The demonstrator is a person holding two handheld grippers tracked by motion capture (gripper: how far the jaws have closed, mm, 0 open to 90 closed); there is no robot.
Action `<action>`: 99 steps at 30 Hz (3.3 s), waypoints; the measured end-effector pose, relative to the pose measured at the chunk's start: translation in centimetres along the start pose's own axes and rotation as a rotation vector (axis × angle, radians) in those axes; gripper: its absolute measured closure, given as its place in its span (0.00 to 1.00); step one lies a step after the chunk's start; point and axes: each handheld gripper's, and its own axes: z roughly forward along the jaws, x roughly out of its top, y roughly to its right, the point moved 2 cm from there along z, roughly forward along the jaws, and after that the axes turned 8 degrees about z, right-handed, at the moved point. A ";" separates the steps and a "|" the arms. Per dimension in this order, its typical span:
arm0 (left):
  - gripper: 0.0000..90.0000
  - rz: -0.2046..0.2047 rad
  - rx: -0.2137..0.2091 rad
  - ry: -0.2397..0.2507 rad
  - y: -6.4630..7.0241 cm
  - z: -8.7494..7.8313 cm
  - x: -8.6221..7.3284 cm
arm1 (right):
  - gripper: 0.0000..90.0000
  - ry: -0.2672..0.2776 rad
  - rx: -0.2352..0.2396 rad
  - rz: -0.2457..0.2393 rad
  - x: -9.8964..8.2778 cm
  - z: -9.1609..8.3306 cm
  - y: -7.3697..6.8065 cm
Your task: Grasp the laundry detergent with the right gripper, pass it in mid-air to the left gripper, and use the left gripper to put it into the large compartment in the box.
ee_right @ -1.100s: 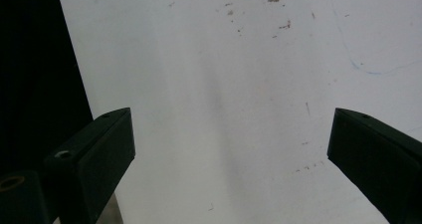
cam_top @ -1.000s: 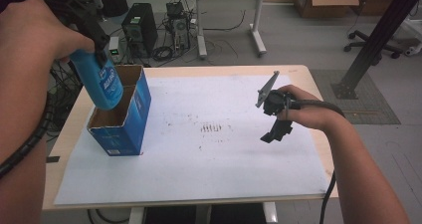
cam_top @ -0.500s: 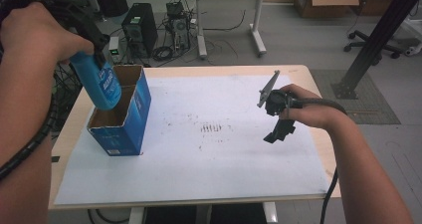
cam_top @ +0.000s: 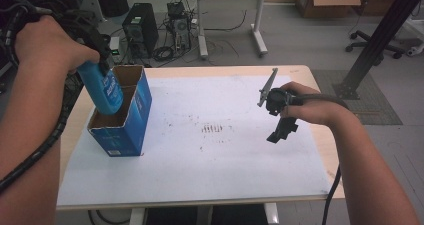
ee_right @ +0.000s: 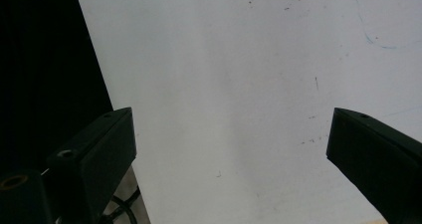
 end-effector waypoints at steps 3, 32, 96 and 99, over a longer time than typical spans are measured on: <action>0.43 0.000 0.033 -0.009 0.1 0.6 0.2 | 0.06 -0.017 0.000 -0.002 0.2 -0.2 -0.1; 0.43 0.000 -0.001 -0.034 -0.3 7.2 1.0 | 0.06 -0.073 0.001 -0.028 1.7 -1.0 -1.1; 0.43 0.000 -0.030 -0.099 -0.3 16.8 1.3 | 0.06 -0.056 0.016 -0.016 1.0 1.0 -0.5; 0.43 0.003 -0.030 -0.097 -0.3 16.8 1.4 | 0.06 -0.054 0.015 -0.017 1.1 1.0 -0.5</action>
